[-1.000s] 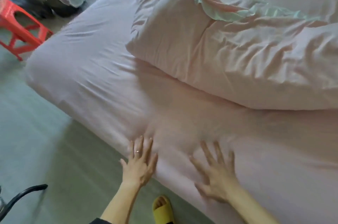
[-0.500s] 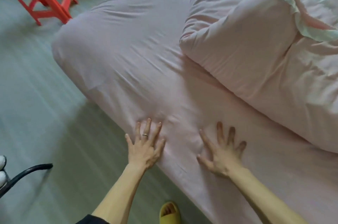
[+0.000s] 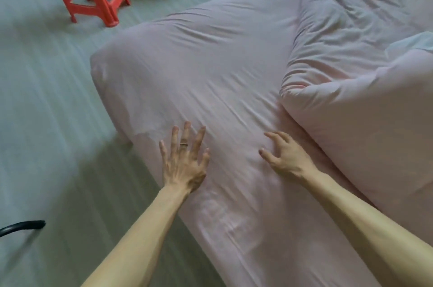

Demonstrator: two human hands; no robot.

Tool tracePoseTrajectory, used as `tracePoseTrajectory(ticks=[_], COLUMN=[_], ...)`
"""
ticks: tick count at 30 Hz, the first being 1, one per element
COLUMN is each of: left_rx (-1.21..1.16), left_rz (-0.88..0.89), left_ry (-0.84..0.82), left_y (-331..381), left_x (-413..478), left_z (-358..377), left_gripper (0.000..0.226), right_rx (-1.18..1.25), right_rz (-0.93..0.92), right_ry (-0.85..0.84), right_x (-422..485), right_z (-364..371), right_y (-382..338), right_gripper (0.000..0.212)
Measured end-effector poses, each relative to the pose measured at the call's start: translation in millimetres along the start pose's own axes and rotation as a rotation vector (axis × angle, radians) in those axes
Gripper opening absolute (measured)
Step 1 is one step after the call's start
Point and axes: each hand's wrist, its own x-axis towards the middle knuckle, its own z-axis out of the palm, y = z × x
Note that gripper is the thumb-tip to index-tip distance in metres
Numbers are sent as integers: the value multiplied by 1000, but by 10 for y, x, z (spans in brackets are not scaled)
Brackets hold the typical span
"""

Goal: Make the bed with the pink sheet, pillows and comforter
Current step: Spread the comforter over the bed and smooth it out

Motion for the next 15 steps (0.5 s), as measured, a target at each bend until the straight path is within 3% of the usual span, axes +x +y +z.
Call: tracePoseTrajectory(ticks=[2, 4, 9, 13, 15], left_rx=[-1, -14, 85, 78, 186], left_rz=[-47, -173, -175, -239, -278], left_ry=[-41, -88, -184, -280, -362], left_y=[-160, -455, -807, -661, -621], left_x=[131, 64, -211, -549, -834], left_z=[95, 189, 146, -2, -59], left_gripper=[58, 56, 61, 62, 77], right_rx=[12, -75, -400, -529, -553], right_rz=[160, 171, -509, -764, -798], right_ry=[-60, -85, -27, -255, -312], right_x=[279, 262, -688, -1154, -1410], right_z=[105, 407, 1375, 1430, 1459], right_y=[-106, -344, -836, -745, -646], right_gripper=[72, 74, 64, 41, 26])
